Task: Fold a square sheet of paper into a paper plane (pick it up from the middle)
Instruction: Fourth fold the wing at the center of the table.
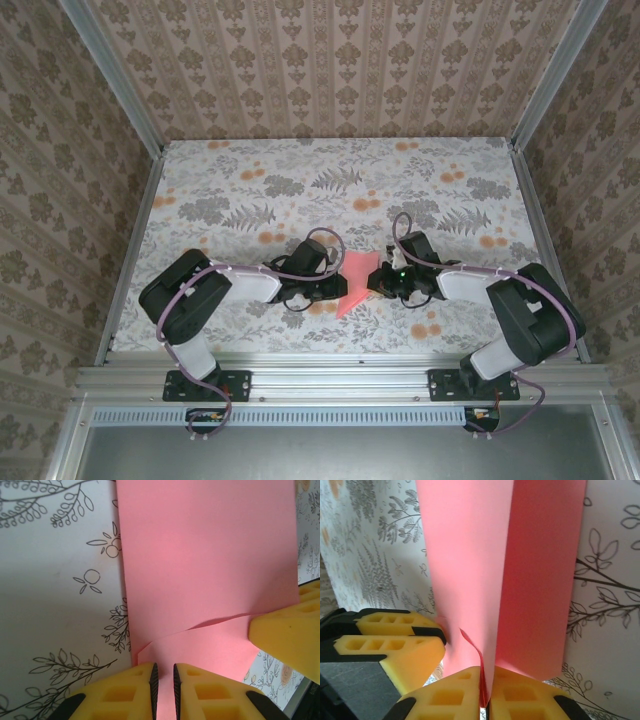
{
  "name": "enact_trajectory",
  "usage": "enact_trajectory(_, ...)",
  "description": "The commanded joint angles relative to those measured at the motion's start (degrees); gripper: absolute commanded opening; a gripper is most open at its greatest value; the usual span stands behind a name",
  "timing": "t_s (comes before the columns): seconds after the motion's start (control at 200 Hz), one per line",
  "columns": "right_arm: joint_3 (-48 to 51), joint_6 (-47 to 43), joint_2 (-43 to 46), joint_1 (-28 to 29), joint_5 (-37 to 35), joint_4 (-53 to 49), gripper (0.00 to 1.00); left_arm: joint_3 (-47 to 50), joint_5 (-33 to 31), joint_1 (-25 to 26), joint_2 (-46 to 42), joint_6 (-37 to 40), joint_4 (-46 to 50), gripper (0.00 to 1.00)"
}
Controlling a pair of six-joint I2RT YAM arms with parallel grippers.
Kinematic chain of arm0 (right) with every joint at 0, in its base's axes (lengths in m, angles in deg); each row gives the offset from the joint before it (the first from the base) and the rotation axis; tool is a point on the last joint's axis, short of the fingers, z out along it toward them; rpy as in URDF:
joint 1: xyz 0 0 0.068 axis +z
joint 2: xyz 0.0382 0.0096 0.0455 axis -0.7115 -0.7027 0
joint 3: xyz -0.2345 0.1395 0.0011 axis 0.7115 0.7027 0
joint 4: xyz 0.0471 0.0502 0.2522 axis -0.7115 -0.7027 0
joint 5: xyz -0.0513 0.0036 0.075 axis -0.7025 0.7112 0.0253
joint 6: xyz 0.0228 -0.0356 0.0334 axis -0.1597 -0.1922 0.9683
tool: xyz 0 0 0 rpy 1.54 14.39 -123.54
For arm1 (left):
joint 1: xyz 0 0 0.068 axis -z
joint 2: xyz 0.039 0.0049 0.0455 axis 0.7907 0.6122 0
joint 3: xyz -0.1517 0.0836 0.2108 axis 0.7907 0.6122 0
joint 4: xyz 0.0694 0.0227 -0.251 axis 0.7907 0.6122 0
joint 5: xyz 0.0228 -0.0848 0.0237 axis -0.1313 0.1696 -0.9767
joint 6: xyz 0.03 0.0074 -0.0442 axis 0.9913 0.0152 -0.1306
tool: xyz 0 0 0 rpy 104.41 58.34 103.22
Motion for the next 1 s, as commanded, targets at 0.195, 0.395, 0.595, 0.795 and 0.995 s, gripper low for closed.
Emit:
enact_trajectory(0.195, -3.44, -0.50, 0.33, 1.39, -4.13, -4.28, 0.12, 0.89, 0.52, 0.89, -0.37, -0.21, 4.01, 0.19)
enact_trajectory(0.395, -3.43, 1.92, 0.47, 1.50, -1.27, -1.29, 0.20, 0.83, 0.71, 0.92, 0.07, 0.05, 3.96, 0.19)
enact_trajectory(0.595, -2.85, 2.12, 2.43, 1.72, -0.27, -2.13, 0.21, 1.20, 0.59, 0.92, -0.10, 0.41, 4.18, 0.19)
enact_trajectory(0.795, -2.03, 1.80, 4.02, 1.81, 0.14, -3.26, 0.21, 1.33, 0.62, 0.90, -0.10, 0.57, 4.21, 0.19)
enact_trajectory(0.995, -2.86, 1.50, 3.12, 2.34, 0.65, -3.47, 0.20, 1.05, 0.79, 0.91, -0.10, 0.67, 4.32, 0.19)
